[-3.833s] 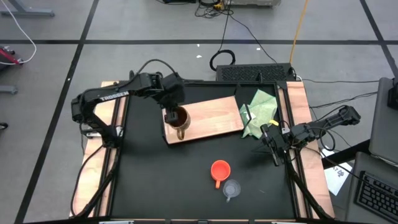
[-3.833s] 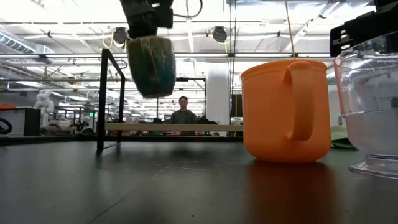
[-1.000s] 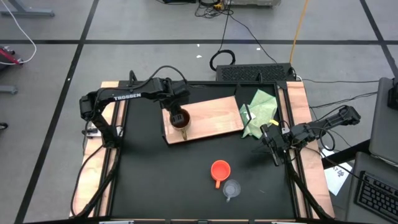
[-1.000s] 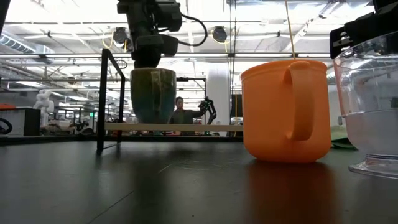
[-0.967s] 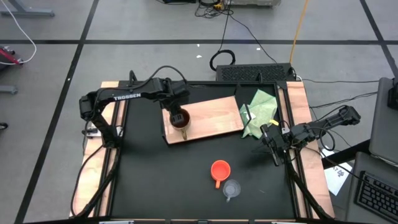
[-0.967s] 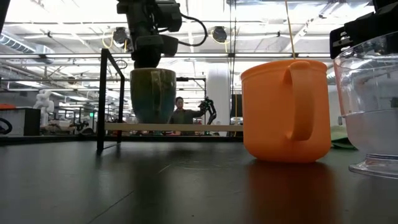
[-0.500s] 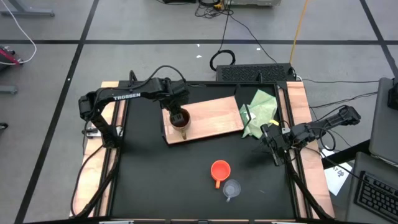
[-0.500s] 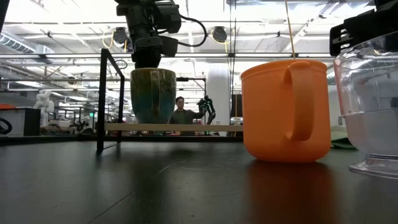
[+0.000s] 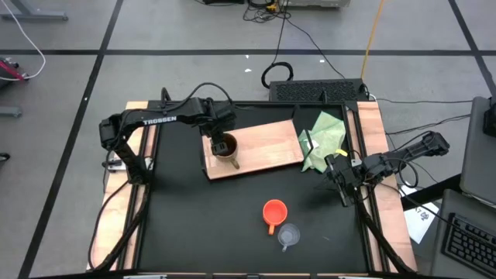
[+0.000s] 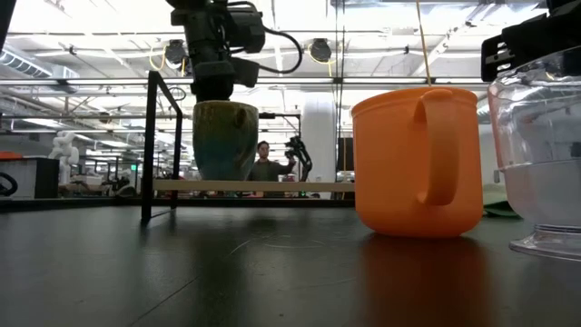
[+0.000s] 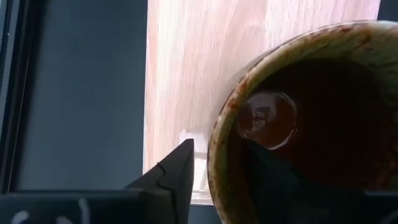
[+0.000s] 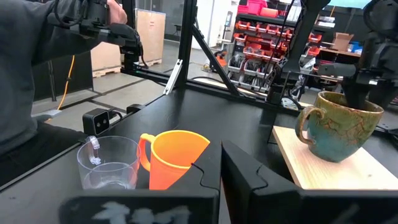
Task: Stack small to large cups/mugs on shelf
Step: Put the dark green mug on the shelf, then put the orange mug on the shelf
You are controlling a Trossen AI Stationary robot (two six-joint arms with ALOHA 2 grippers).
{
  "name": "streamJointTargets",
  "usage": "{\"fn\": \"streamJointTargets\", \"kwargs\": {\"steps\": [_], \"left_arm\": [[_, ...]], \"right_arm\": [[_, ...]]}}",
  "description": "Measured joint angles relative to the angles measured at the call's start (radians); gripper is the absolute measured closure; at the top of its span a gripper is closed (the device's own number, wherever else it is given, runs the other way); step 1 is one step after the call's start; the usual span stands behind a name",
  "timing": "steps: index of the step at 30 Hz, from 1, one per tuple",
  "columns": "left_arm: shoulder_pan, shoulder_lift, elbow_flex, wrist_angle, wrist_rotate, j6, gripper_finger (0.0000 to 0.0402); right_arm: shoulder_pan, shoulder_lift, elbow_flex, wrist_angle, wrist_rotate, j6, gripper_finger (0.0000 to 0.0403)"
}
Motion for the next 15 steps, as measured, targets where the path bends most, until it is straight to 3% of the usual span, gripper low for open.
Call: {"fn": "streamJointTargets", "kwargs": {"steps": [8,15], "left_arm": [[0.000,0.000,0.049,-0.002,0.001,0.003,0.0234],[-0.007,-0.001,0.246,-0.101,-0.003,-0.011,0.0210]], "right_arm": [[0.000,0.000,0.000,0.000,0.000,0.000,0.0403],[0.000,0.000,0.000,0.000,0.000,0.003,0.0403]]}}
